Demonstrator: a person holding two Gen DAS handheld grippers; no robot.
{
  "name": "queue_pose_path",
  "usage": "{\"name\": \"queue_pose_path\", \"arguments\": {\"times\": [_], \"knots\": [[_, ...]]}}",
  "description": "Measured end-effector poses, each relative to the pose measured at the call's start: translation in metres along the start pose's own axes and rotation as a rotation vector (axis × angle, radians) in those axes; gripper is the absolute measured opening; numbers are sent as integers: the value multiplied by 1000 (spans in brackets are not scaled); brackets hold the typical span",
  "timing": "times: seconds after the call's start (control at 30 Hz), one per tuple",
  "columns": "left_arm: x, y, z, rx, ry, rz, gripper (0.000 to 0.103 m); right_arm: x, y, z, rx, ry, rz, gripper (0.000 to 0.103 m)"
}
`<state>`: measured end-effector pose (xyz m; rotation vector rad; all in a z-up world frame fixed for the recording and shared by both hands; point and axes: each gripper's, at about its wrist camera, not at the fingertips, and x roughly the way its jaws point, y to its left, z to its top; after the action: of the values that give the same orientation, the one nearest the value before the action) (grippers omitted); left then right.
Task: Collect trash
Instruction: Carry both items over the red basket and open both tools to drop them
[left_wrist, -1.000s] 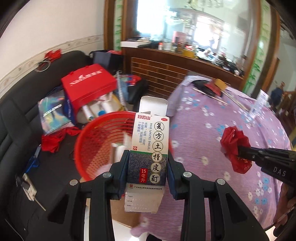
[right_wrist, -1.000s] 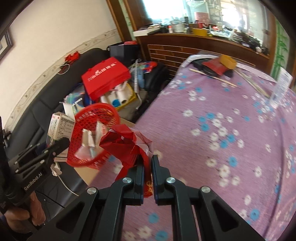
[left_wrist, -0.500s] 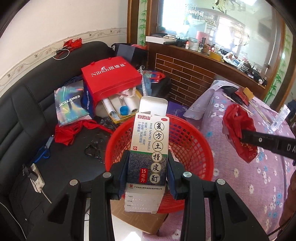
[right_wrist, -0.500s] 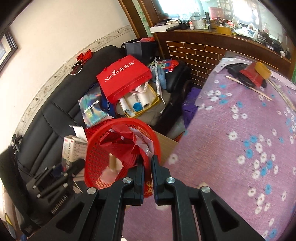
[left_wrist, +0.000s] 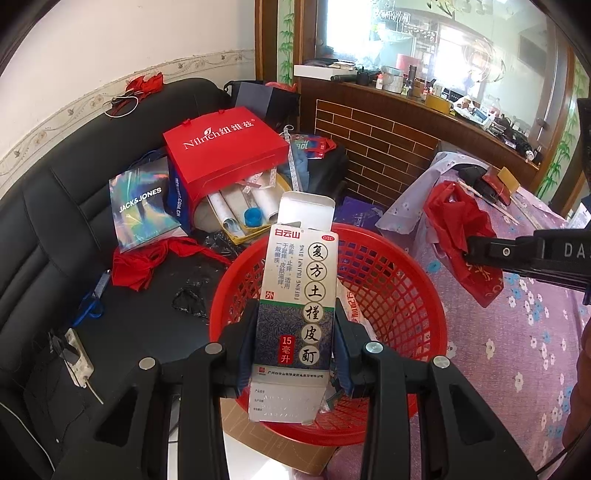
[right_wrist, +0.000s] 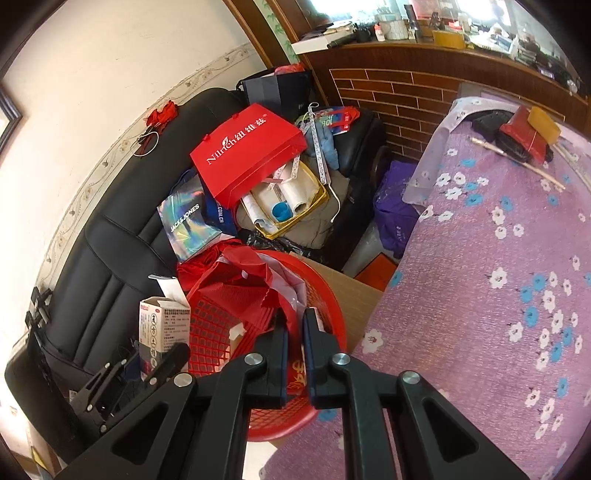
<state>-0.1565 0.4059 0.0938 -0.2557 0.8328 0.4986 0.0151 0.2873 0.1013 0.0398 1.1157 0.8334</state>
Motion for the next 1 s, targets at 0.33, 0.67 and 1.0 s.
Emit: {"name": "queue_pose_path", "arguments": {"times": [0.33,0.67,1.0], "knots": [[10,-2,1,10,18,7,35,17,-7,6,29,28,12,9],[19,0,1,7,31,12,35,28,-7,7,40,48,13,9],[22,-1,2,9,36,10,35,36,-10,8,52,64,10,9]]}}
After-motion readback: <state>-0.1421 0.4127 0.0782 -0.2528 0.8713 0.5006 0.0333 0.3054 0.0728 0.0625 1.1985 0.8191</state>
